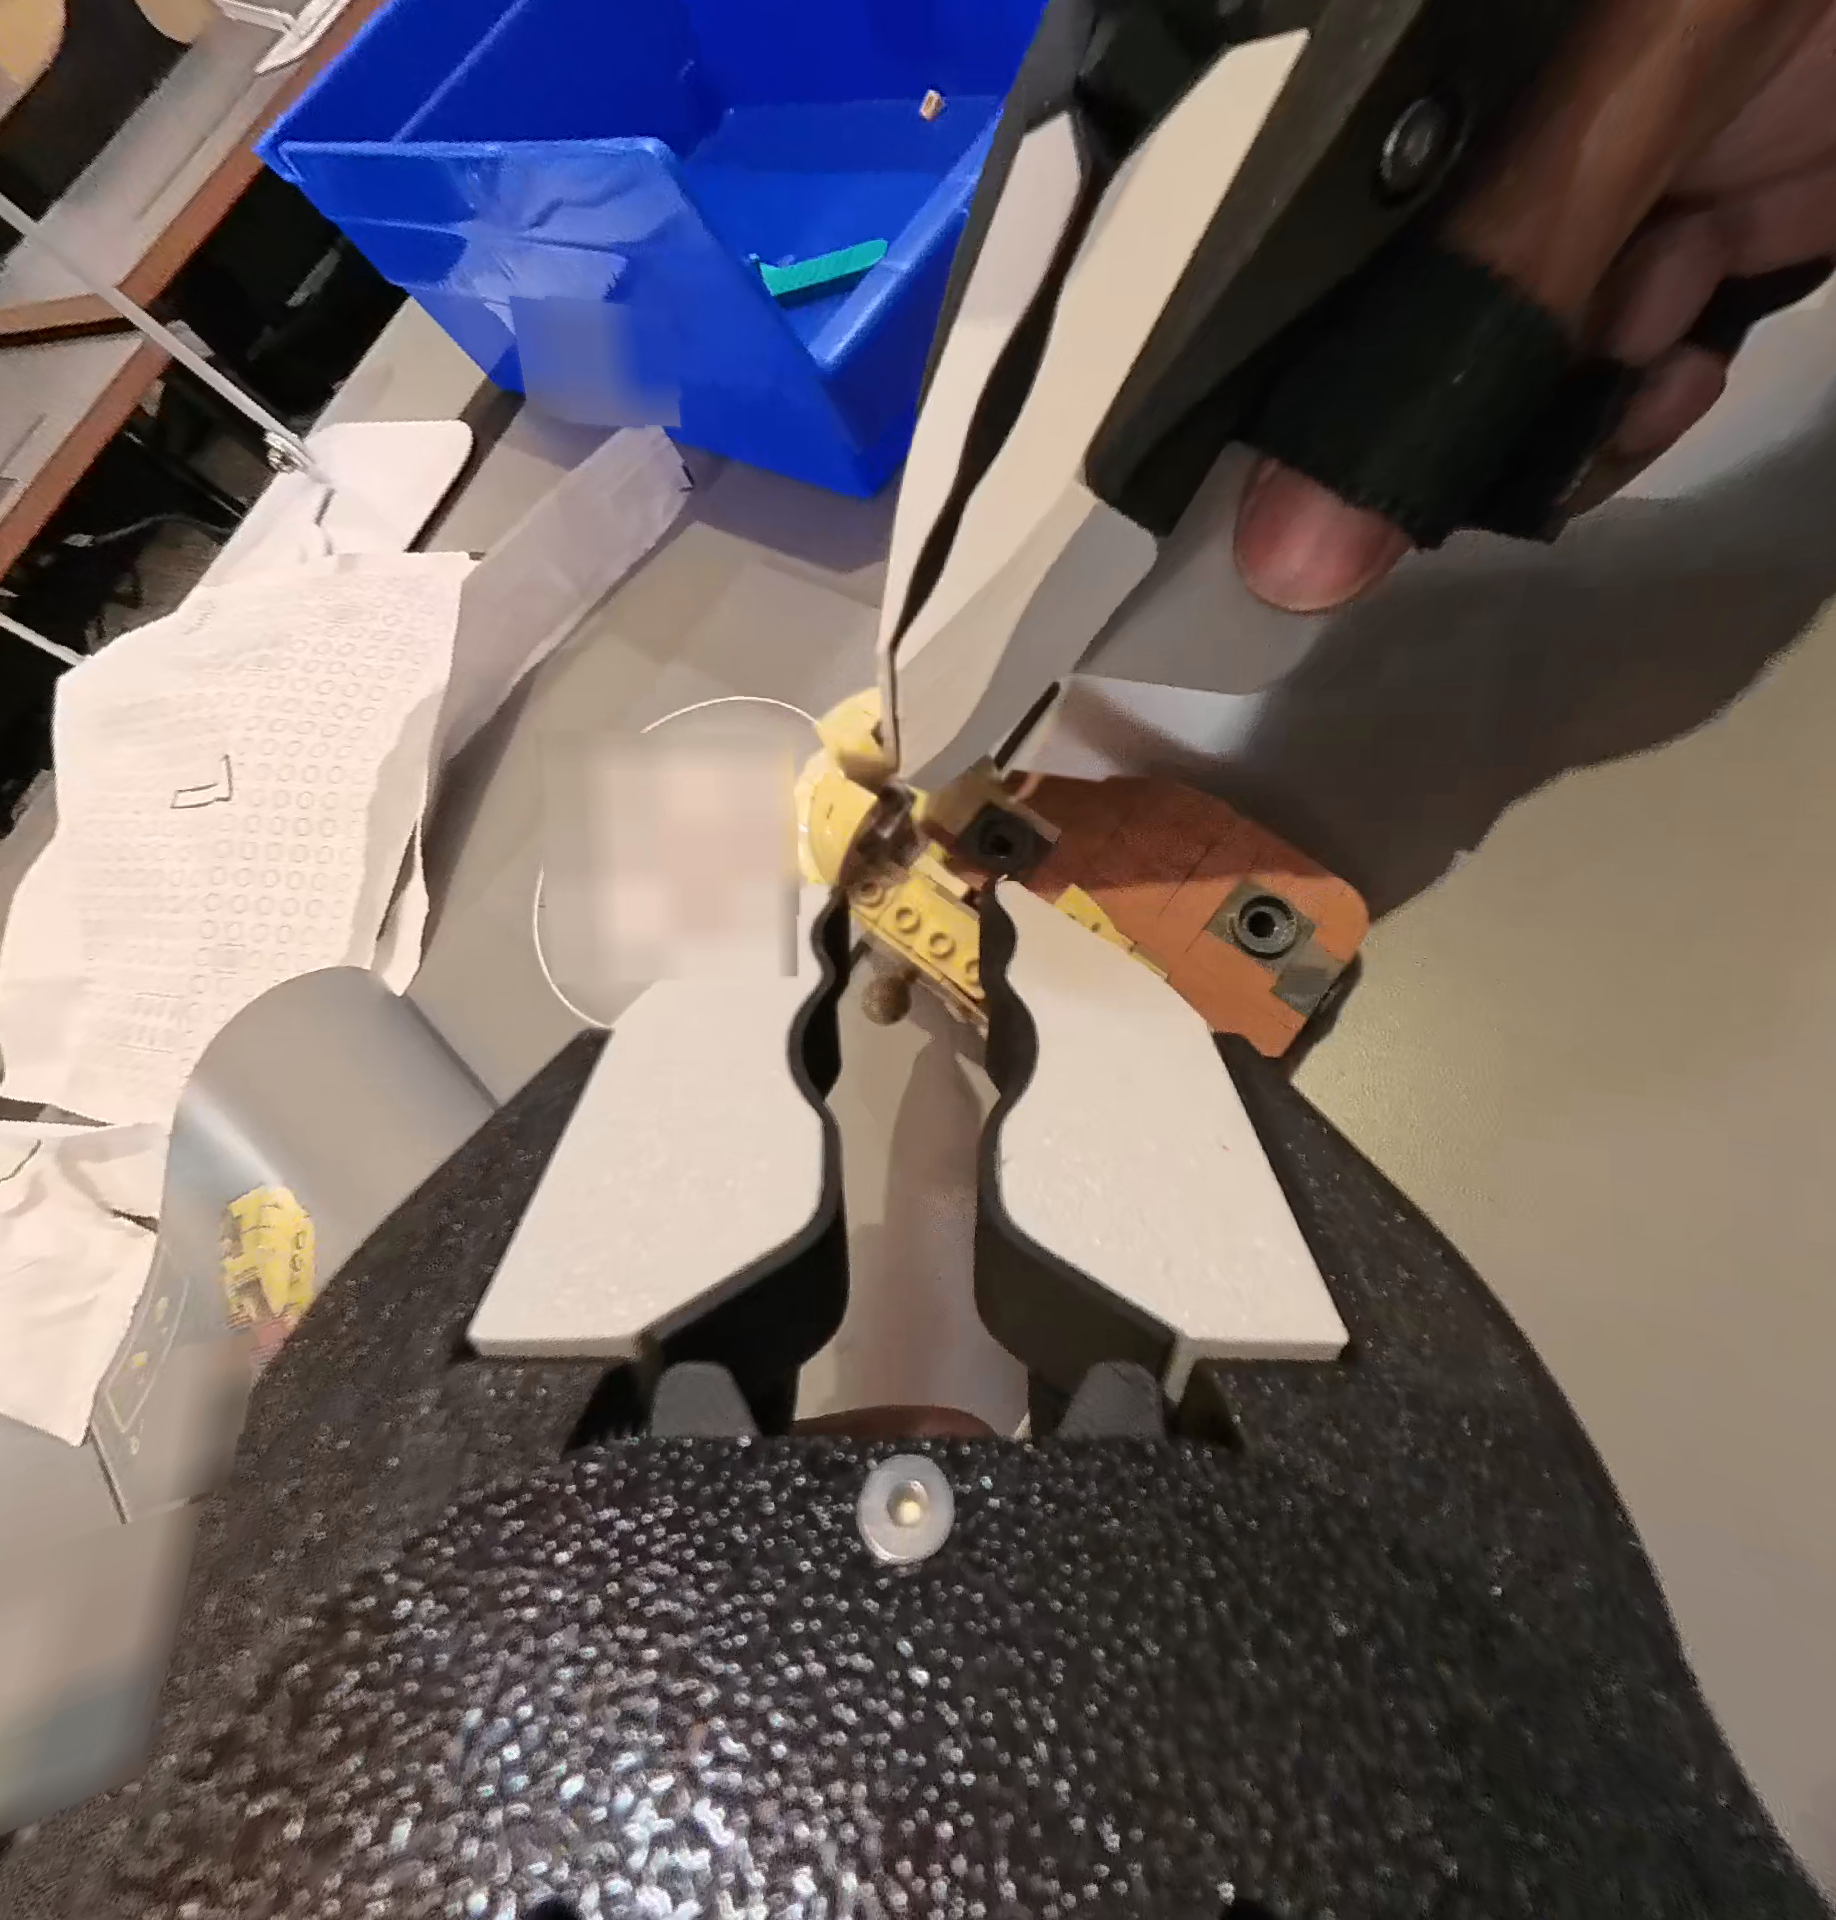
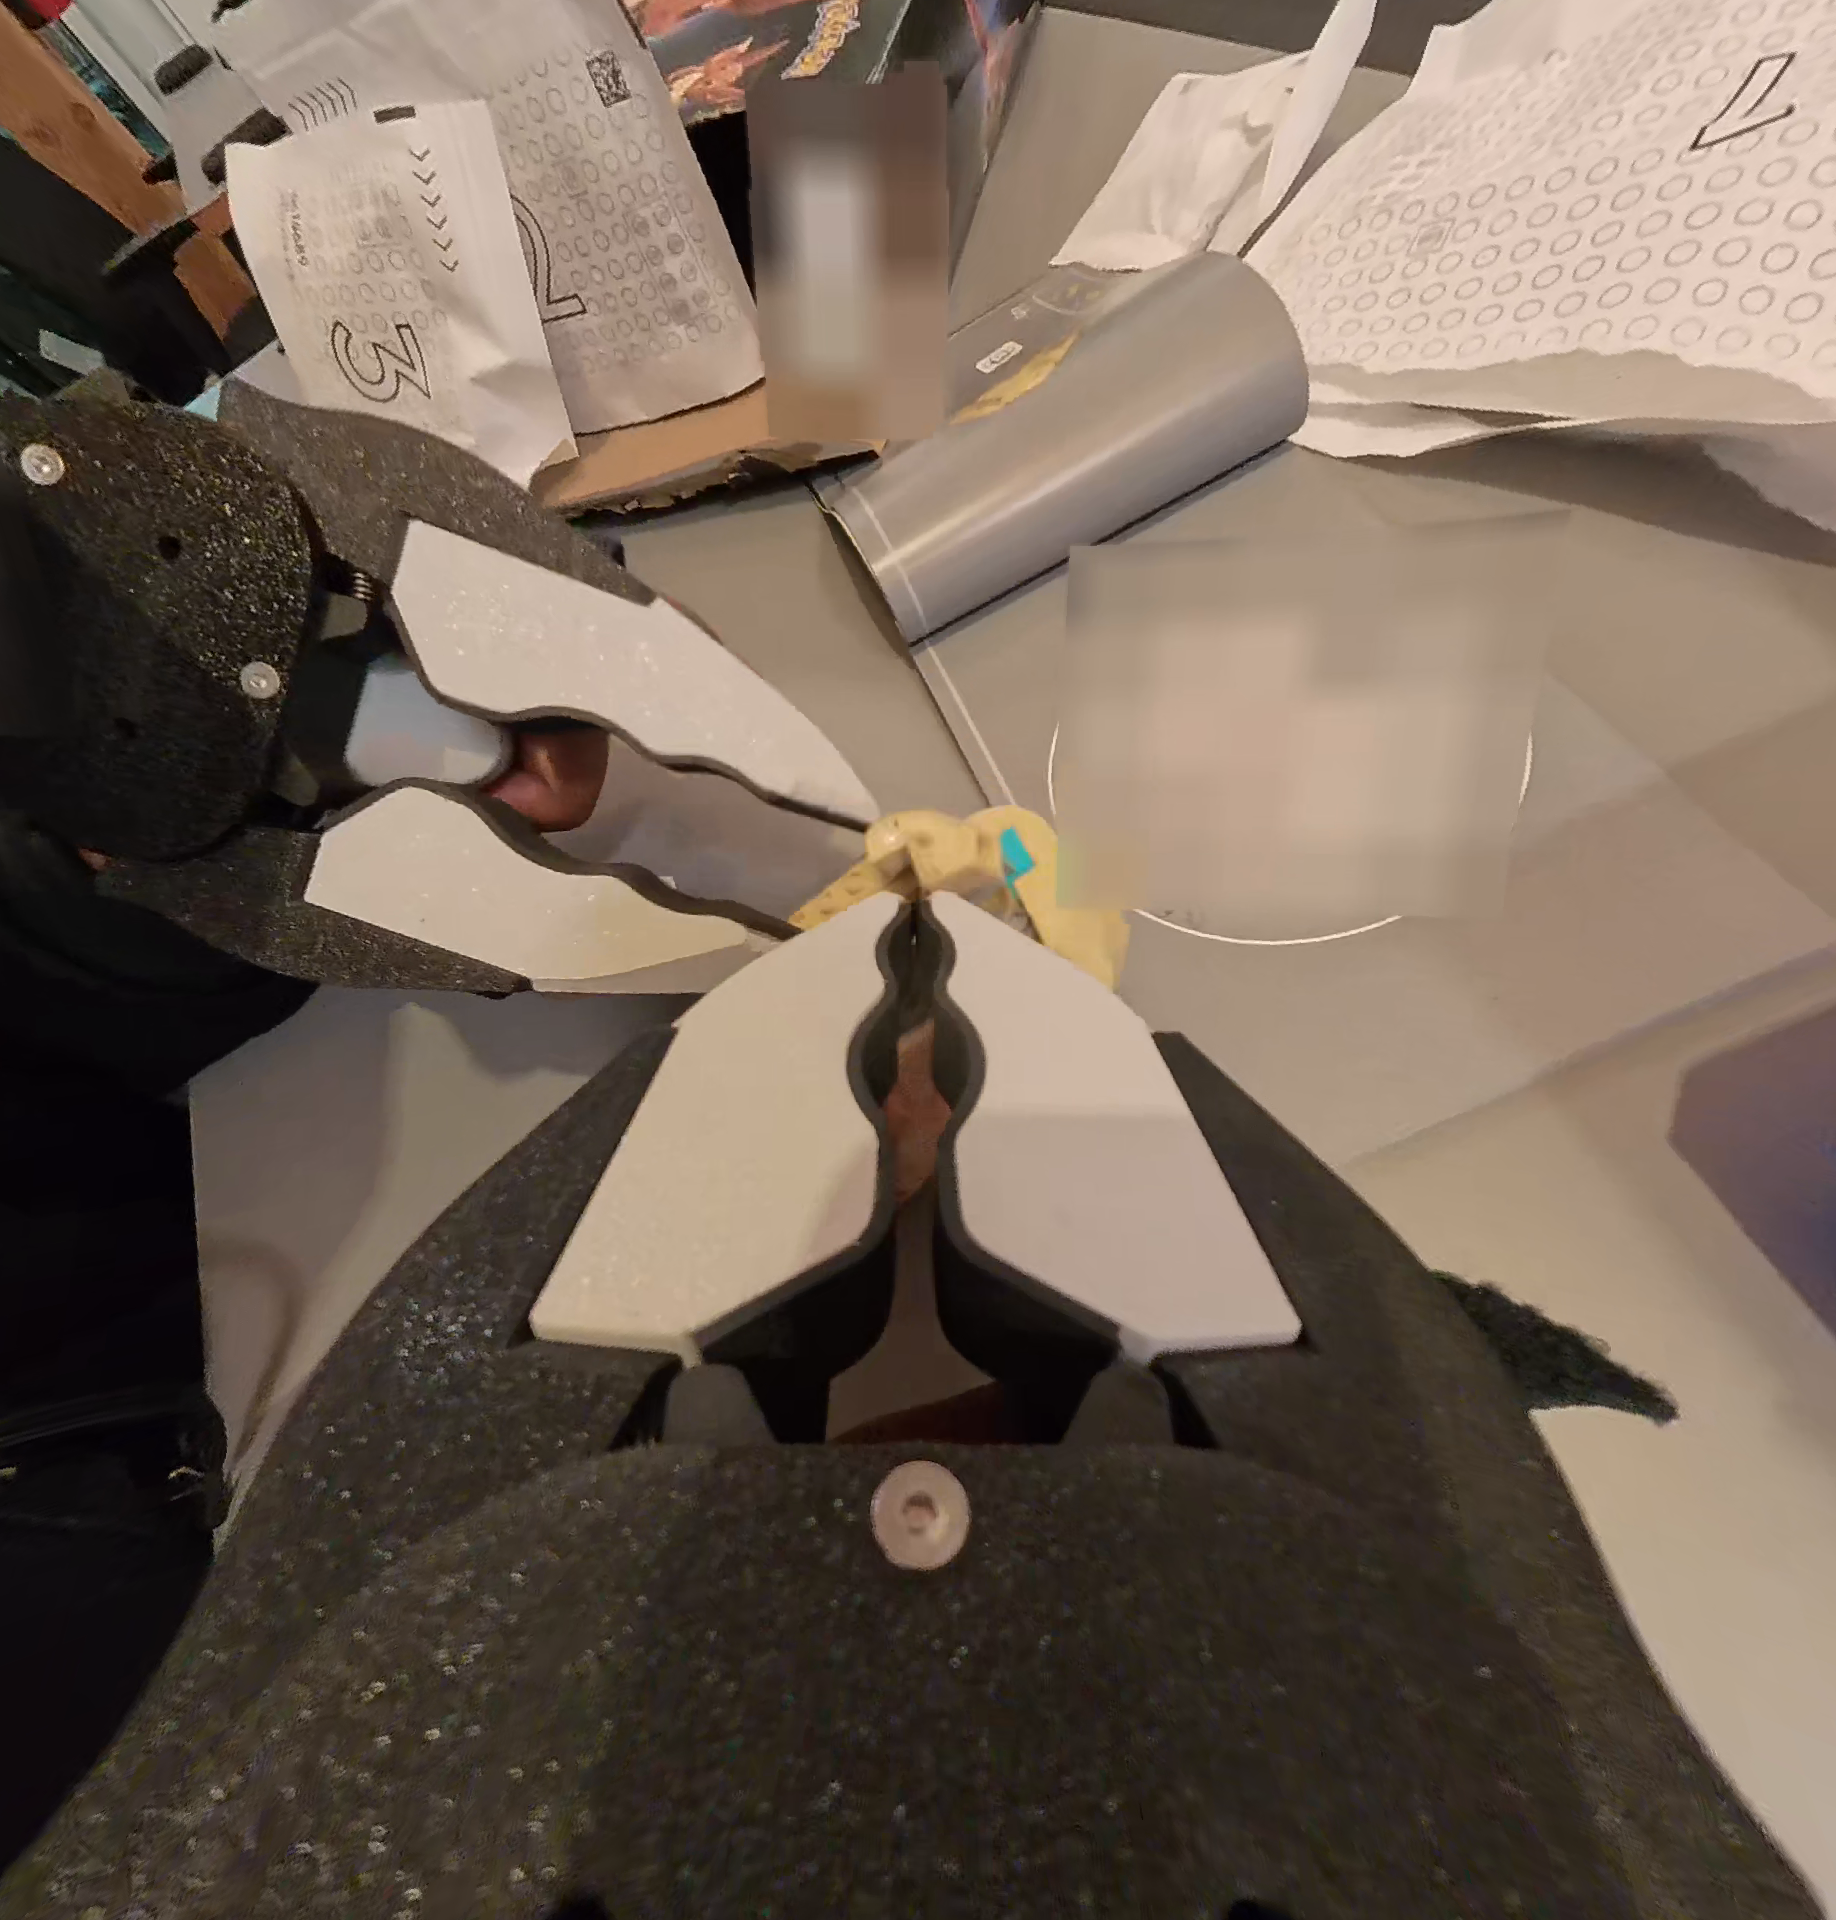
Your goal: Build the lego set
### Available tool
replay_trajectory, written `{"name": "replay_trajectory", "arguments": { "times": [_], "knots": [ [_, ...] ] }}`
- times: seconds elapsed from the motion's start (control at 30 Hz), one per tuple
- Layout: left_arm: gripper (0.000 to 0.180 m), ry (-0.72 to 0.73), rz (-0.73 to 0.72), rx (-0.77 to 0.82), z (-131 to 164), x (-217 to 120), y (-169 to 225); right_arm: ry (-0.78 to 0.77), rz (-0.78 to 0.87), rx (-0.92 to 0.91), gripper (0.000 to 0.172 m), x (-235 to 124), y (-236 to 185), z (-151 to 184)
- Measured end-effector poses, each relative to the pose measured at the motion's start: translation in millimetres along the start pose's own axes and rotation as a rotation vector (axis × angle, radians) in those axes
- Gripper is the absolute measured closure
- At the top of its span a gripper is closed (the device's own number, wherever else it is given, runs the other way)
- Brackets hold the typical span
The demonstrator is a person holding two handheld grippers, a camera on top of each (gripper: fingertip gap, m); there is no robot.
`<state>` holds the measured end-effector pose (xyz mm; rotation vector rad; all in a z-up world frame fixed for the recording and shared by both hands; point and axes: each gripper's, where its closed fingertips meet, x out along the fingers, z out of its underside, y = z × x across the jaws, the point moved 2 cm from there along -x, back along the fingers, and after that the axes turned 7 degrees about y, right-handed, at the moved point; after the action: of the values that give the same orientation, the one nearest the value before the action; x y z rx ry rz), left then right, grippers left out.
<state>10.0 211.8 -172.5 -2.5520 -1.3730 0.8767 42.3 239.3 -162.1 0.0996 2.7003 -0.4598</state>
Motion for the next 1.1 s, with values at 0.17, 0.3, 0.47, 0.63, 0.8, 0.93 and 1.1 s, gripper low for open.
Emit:
{"name": "replay_trajectory", "arguments": {
  "times": [0.17, 0.3, 0.47, 0.63, 0.8, 0.93, 1.1],
  "knots": [
    [0.157, 0.003, 0.026, -0.034, 1, 0, 1, -0.009, 0.002, 0.005, 0.172, 0, 3, 4],
    [0.157, 0.016, 0.036, -0.063, 1, -2, -2, -0.012, -0.001, 0.002, 0.172, -2, 7, 9],
    [0.157, 0.044, 0.037, -0.099, 1, -7, -6, 0.005, -0.039, -0.017, 0.172, -7, 6, 11],
    [0.157, 0.071, 0.034, -0.12, -1, -9, -10, 0.009, -0.039, -0.125, 0.172, -11, 6, 14],
    [0.157, 0.102, 0.048, -0.105, -7, -13, -9, 0.02, -0.026, -0.374, 0.171, -18, 7, 20],
    [0.157, 0.141, 0.081, -0.069, -18, -16, -5, 0.036, -0.022, -0.582, 0.168, -21, 9, 22],
    [0.157, 0.172, 0.082, -0.061, -19, -13, -3, 0.036, -0.118, -0.61, 0.158, -25, -4, 29]
  ]
}}
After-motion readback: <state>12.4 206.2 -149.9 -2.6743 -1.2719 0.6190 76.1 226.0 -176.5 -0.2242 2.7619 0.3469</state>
